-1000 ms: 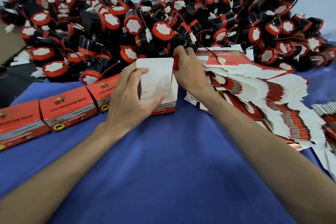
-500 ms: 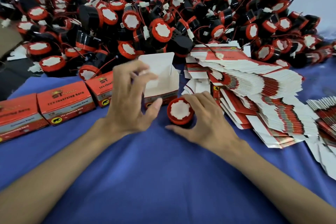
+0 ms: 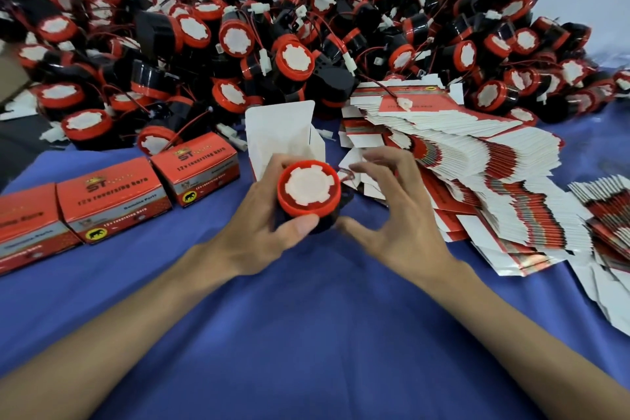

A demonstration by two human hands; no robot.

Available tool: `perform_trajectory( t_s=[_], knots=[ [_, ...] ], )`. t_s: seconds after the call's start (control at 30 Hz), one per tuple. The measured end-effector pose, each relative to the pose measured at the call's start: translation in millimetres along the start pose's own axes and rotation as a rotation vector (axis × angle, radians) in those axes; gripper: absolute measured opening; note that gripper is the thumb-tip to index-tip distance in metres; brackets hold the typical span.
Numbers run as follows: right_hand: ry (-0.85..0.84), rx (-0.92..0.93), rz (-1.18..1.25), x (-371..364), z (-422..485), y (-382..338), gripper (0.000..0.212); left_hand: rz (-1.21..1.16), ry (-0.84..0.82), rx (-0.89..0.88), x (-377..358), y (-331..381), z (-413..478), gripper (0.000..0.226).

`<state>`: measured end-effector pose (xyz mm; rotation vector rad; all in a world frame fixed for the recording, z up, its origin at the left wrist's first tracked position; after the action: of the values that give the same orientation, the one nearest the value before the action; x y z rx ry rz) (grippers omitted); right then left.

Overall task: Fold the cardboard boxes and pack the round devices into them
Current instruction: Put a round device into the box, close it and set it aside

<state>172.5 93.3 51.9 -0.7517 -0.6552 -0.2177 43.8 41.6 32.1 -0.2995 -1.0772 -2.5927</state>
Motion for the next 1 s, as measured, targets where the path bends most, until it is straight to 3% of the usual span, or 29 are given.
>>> perform_trajectory(
  t_s=[0.13,0.3,0.4,0.5,0.57,0.7,0.77,0.83,0.93,1.0],
  knots=[
    [-0.1,0.097,0.035,-12,-7,-8,0.034,-0.164,0.029,0.184,-4,-17,-3,0.032],
    [-0.037,0.153,-0.021,-5,-7,-16,0.041,-0.331,0.279,0.323,5,-29,-4,0.029],
    [-0.025,0.17,-0.079,-4,-9,-17,0.041,-0.243,0.209,0.293,0,-25,-4,0.027],
    [-0.03,0.245,-0.058,-7,-14,-26,0.039,-0.167,0.07,0.249,-7,-18,-2,0.049],
    [-0.122,0.262,0.022,-12,-18,-27,0.033,-0.217,0.086,0.263,-6,-20,-2,0.057],
    [-0.287,0.117,0.175,-18,-15,-13,0.034,-0.536,0.298,0.385,2,-27,-4,0.084],
    [-0.306,0.063,0.189,-17,-10,-6,0.028,-0.696,0.375,0.439,4,-32,-7,0.073],
    [-0.329,-0.006,0.187,-15,-6,4,0.036,-0.769,0.371,0.436,7,-32,-7,0.044],
    [-0.452,-0.196,0.358,-15,-1,18,0.036,-0.844,0.271,0.435,1,-28,-4,0.056],
    [-0.511,-0.268,0.502,-16,0,19,0.048,-0.842,0.234,0.443,-6,-28,-4,0.058]
  ],
)
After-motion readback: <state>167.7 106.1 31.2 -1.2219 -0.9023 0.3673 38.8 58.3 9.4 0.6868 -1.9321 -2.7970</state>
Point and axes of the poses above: each hand's wrist, its own z-axis towards the middle knuckle, its own x-axis out of the back of the hand, y = z × x, the point moved 9 cm from there along z, towards the middle knuckle, and after that the axes turned 15 degrees about -x, right-handed, at the moved point
